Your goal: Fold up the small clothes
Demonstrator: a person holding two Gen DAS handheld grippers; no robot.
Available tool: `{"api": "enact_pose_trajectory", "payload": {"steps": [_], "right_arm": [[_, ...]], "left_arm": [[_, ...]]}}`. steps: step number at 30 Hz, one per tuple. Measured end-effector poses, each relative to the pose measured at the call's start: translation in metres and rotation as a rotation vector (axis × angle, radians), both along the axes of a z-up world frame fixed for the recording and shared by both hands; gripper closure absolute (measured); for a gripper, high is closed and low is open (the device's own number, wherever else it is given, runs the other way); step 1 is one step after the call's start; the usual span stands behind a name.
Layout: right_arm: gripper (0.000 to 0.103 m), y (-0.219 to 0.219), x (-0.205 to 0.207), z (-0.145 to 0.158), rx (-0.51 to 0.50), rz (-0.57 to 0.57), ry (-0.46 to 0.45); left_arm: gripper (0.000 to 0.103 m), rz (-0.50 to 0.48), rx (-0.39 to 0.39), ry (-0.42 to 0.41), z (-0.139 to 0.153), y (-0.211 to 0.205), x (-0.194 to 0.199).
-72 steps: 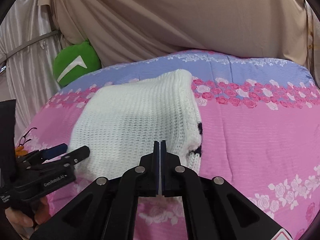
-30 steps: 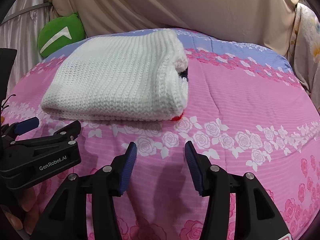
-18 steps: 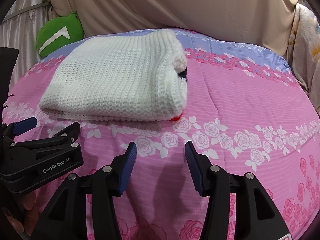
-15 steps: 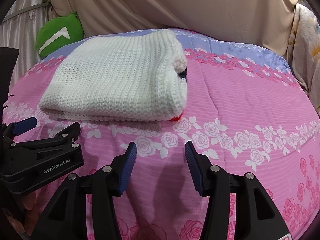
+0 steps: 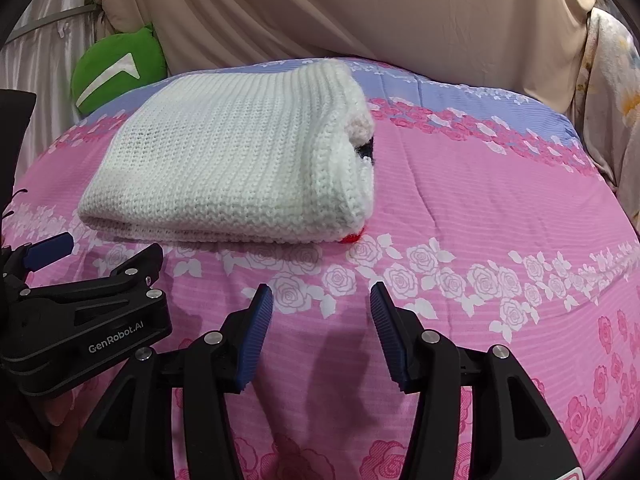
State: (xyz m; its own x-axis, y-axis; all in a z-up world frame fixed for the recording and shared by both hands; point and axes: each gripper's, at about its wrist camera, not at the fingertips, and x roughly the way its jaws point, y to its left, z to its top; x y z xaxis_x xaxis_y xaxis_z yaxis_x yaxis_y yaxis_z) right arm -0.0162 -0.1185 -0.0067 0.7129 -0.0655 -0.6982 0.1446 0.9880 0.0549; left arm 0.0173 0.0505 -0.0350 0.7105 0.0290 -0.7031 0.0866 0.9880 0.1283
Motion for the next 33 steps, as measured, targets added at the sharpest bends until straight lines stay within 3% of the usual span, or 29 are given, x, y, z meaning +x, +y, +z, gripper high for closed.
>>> {"api": "enact_pose_trajectory", "payload": {"steps": [22, 33], "right_arm": [[0.052, 0.005, 0.000, 0.002, 0.000, -0.025, -0.008], [0.052, 0.006, -0.001, 0.001, -0.011, -0.043, -0.009]], "left_arm": [[0.007, 0.009, 0.007, -0.011, 0.001, -0.006, -0.001], [0.016, 0.008, 0.011, -0.021, 0.002, -0.011, -0.004]]}}
